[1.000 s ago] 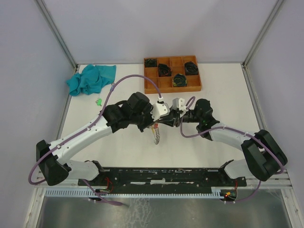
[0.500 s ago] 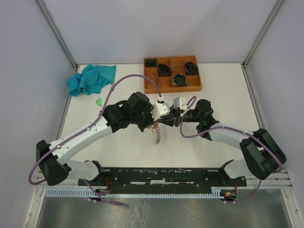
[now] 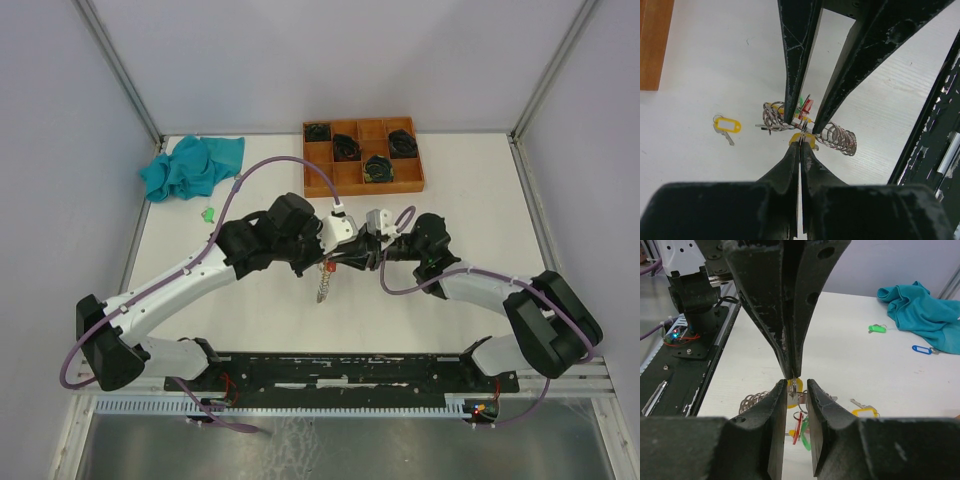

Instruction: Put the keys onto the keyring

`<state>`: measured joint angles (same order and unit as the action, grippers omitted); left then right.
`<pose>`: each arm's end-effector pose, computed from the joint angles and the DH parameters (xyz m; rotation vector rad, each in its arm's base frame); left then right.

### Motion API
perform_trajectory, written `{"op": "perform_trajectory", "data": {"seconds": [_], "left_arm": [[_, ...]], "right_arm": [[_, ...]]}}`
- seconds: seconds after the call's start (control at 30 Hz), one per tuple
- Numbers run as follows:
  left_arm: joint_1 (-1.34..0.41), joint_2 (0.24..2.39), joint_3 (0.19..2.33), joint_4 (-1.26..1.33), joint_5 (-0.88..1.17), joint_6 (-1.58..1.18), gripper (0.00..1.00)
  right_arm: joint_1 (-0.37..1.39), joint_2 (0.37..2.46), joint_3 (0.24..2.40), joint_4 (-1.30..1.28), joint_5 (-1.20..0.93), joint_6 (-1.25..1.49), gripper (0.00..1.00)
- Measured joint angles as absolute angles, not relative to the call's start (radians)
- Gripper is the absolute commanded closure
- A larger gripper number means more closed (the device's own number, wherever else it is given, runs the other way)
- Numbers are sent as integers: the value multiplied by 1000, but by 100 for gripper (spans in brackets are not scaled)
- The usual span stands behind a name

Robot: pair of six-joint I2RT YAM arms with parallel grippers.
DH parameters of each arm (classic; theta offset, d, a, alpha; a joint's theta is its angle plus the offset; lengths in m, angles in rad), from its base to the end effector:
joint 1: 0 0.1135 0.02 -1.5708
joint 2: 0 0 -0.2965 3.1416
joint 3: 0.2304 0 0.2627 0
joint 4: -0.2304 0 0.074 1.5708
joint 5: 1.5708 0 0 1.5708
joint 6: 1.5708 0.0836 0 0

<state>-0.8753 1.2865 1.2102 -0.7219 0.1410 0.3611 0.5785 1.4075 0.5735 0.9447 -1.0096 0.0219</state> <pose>0.1870 -0.2423 0.3262 1.4454 1.9135 -0.4116 0.2174 0.2265 0.2700 -1.2112 1.1047 1.1972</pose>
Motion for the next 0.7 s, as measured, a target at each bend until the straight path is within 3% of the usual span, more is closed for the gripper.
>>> {"op": "perform_trajectory", "data": {"seconds": [0.7], "left_arm": [[-872, 1287, 1210, -721, 180, 361, 97]], "right_arm": [[593, 1420, 558, 900, -1005, -3, 73]]}}
